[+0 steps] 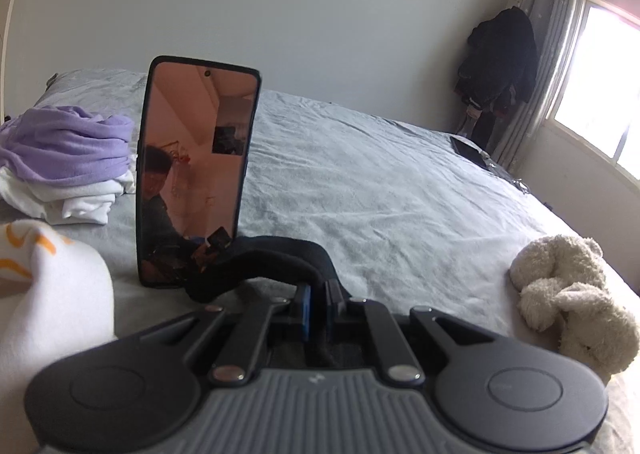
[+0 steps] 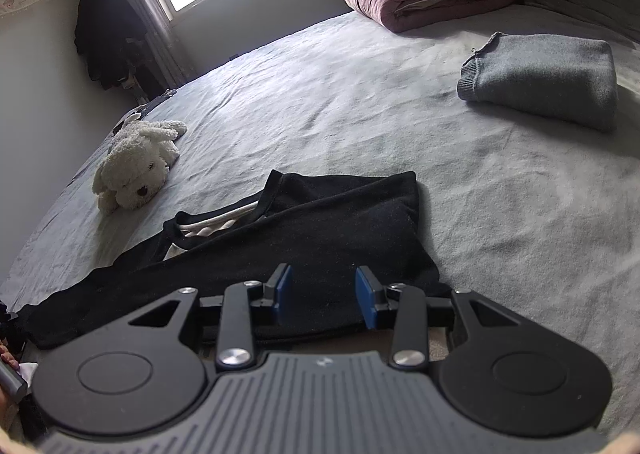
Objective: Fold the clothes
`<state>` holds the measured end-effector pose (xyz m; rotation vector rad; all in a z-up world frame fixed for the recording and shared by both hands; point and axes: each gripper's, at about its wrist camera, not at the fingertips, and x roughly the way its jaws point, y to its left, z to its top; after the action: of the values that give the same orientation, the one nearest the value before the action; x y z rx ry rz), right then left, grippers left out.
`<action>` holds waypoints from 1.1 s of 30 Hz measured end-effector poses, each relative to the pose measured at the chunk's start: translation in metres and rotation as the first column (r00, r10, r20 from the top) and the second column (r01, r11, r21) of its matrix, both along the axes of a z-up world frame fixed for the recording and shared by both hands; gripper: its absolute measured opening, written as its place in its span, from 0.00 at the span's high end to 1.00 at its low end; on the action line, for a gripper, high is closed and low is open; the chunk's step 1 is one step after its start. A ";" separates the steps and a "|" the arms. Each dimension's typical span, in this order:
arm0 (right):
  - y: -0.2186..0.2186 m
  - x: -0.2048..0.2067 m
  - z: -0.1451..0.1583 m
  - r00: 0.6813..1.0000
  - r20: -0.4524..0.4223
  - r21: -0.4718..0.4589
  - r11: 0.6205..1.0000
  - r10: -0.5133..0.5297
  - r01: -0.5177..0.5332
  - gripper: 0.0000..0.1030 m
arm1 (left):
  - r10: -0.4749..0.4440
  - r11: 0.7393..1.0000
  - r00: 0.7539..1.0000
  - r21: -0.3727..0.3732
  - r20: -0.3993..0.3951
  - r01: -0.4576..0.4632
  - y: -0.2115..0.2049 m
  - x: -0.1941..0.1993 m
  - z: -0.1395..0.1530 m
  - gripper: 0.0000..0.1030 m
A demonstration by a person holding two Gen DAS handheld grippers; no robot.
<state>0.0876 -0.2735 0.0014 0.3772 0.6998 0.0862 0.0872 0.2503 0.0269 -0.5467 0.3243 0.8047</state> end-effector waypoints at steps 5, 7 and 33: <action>0.003 0.000 0.003 1.000 0.009 0.004 1.000 0.006 -0.006 0.61 | -0.085 0.996 0.990 0.000 0.111 0.086 -0.015 -0.007 0.025 0.94; 0.003 -0.001 0.004 1.000 0.013 0.005 1.000 0.007 -0.007 0.61 | -0.128 0.991 0.980 -0.012 0.154 0.131 -0.023 -0.009 0.034 0.94; 0.012 0.000 0.008 0.997 0.025 0.060 0.995 0.078 -0.079 0.61 | -0.666 0.515 0.538 -0.203 0.517 0.833 -0.123 0.021 0.046 0.94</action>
<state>0.0876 -0.2611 0.0097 0.4066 0.6910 0.1863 0.1082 0.1269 0.0731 -0.8699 0.3434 -0.2944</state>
